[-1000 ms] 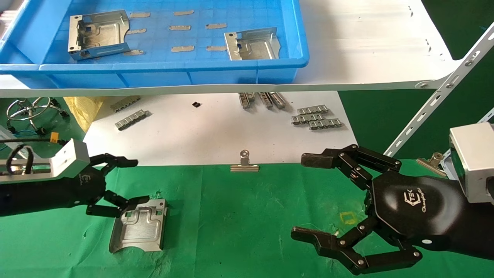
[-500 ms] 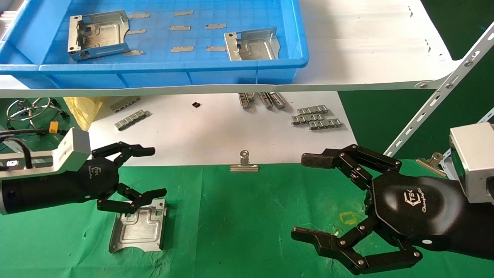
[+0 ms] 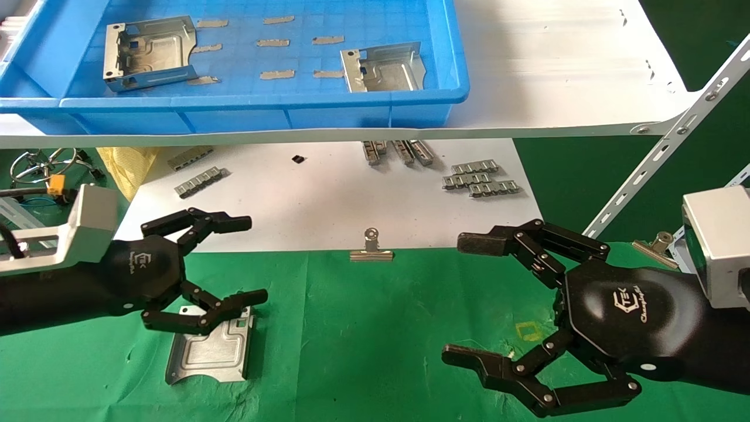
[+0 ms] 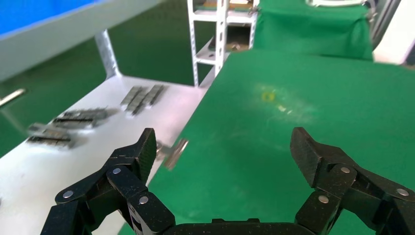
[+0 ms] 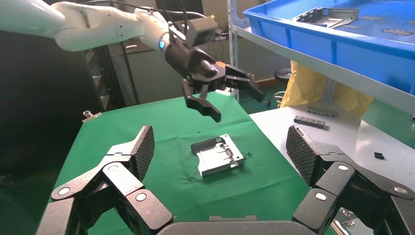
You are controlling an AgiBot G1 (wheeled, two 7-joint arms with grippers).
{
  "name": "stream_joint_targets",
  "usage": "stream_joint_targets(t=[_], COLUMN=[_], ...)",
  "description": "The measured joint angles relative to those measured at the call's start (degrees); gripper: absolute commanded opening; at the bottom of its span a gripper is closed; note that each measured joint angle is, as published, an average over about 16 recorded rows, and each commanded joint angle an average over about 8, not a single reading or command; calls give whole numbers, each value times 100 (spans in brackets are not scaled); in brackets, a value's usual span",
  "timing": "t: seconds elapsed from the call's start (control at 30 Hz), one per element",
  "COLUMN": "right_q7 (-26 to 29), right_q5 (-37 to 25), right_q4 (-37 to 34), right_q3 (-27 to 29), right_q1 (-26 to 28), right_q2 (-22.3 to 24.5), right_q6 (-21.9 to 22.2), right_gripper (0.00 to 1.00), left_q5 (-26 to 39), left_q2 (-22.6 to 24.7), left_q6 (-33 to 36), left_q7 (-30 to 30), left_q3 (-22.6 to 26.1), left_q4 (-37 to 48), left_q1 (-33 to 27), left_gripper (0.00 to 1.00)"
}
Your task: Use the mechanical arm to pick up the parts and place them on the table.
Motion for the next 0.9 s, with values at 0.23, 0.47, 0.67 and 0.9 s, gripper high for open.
stream_joint_targets(t=[0.23, 0.47, 0.67, 0.9], right_q7=[0, 0, 0, 0], right_q5=[0, 0, 0, 0], right_q4=[0, 0, 0, 0], right_q3=[0, 0, 0, 0], right_q1=[0, 0, 0, 0], right_q2=[0, 0, 0, 0], right_q6=[0, 0, 0, 0], right_gripper=[100, 100, 100, 100], left_q5=[-247, -494, -694, -809], left_q2=[-188, -376, -529, -616], left_q6=[-49, -98, -137, -160], left_q7=[-512, -1023, -1437, -1675], left_q3=[-374, -747, -1050, -1224], left_q4=[-886, -1771, -2490, -2901], left_q1=[422, 844, 1186, 1382], left_gripper=[100, 100, 100, 100])
